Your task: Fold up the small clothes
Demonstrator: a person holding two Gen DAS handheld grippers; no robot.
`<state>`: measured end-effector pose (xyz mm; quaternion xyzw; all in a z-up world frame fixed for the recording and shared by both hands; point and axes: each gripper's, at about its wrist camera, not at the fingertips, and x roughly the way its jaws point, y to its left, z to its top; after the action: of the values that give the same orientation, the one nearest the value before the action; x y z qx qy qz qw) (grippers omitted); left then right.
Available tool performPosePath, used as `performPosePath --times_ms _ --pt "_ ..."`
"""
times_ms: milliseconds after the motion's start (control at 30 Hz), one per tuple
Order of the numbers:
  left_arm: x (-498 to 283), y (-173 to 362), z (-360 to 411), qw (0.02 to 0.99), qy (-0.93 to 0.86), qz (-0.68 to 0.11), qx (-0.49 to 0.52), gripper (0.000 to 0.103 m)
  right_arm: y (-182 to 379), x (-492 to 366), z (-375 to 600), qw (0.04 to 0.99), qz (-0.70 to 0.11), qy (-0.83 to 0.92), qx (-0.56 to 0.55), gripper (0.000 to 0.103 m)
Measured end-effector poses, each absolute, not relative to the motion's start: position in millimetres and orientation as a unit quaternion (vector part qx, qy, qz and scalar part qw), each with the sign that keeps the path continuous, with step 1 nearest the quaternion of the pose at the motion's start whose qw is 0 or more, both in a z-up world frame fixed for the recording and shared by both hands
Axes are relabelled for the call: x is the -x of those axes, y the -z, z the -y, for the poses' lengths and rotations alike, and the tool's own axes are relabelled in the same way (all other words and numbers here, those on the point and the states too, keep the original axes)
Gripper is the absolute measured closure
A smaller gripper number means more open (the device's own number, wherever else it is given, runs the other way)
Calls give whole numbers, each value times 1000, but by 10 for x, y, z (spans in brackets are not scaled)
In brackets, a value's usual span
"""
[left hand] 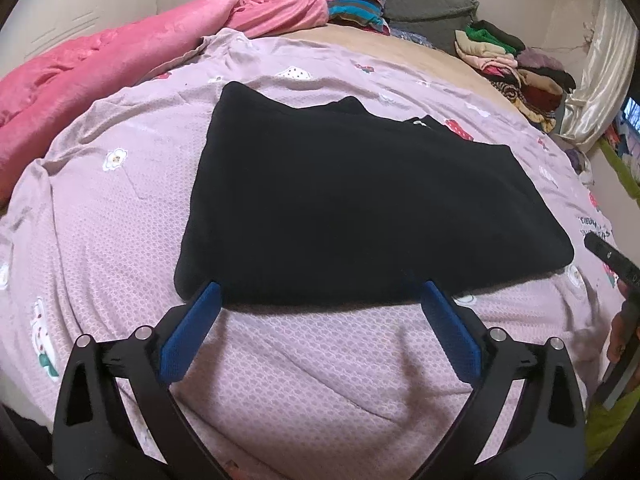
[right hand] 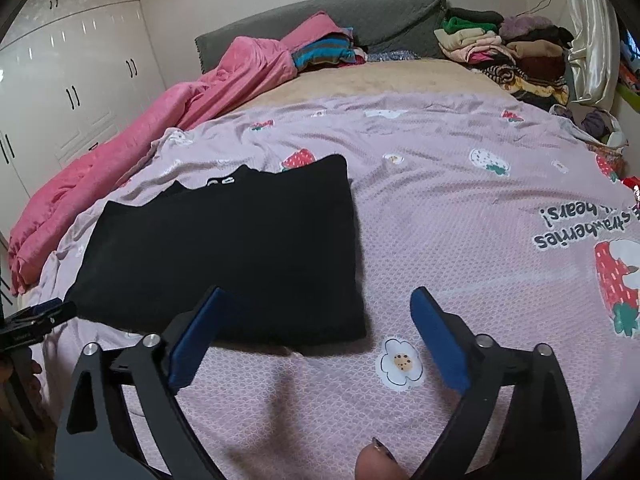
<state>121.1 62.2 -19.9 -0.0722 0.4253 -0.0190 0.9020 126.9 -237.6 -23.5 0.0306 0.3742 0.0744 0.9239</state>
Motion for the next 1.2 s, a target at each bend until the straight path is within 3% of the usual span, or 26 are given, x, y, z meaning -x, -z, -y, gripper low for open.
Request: performPosePath --times_ms 567,1200 --pt "-1029 60 -519 906 25 -418 60 10 91 -1079 2218 927 -362 -101 -15 7" --pt "-881 -119 -838 920 -25 -389 45 10 23 -1021 1376 915 -360 -180 35 6"
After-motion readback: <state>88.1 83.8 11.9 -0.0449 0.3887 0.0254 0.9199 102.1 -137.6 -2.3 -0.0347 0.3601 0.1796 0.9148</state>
